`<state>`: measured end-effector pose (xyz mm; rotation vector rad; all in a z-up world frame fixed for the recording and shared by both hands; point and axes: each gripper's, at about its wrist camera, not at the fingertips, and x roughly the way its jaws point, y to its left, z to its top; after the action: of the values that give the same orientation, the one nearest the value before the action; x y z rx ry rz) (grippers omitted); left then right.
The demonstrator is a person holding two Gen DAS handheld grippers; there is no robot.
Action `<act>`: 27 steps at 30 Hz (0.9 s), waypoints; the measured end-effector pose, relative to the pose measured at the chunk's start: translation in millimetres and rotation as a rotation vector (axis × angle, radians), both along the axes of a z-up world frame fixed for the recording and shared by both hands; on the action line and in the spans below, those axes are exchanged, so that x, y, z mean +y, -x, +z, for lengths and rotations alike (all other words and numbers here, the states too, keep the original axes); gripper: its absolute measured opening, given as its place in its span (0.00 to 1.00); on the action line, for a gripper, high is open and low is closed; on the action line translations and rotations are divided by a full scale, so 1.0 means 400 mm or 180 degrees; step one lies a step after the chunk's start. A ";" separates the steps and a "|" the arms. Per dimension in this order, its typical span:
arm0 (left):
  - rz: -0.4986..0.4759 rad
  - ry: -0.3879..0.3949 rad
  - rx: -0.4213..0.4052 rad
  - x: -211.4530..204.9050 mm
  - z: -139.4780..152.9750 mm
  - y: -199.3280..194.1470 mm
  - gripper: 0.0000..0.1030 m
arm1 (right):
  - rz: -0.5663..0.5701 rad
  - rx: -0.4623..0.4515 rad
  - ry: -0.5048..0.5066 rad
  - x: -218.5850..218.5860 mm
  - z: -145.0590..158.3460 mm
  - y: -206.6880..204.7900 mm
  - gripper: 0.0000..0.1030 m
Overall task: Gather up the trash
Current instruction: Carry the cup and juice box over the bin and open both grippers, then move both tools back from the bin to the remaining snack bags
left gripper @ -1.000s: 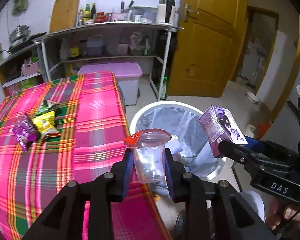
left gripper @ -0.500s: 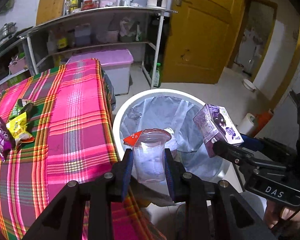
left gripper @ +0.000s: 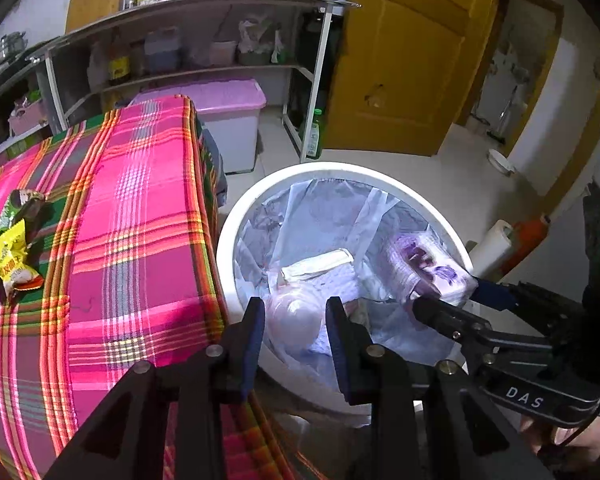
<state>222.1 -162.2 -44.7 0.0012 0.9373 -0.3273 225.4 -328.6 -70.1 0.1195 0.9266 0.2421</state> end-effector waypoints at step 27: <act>0.0147 0.0140 -0.0449 0.086 0.124 0.141 0.34 | 0.0179 -0.0399 -0.0025 0.071 0.149 0.121 0.55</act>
<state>165.7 -127.6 4.9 -0.0374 0.7890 -0.3011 176.8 -300.2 -10.4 0.0845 0.8051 0.3019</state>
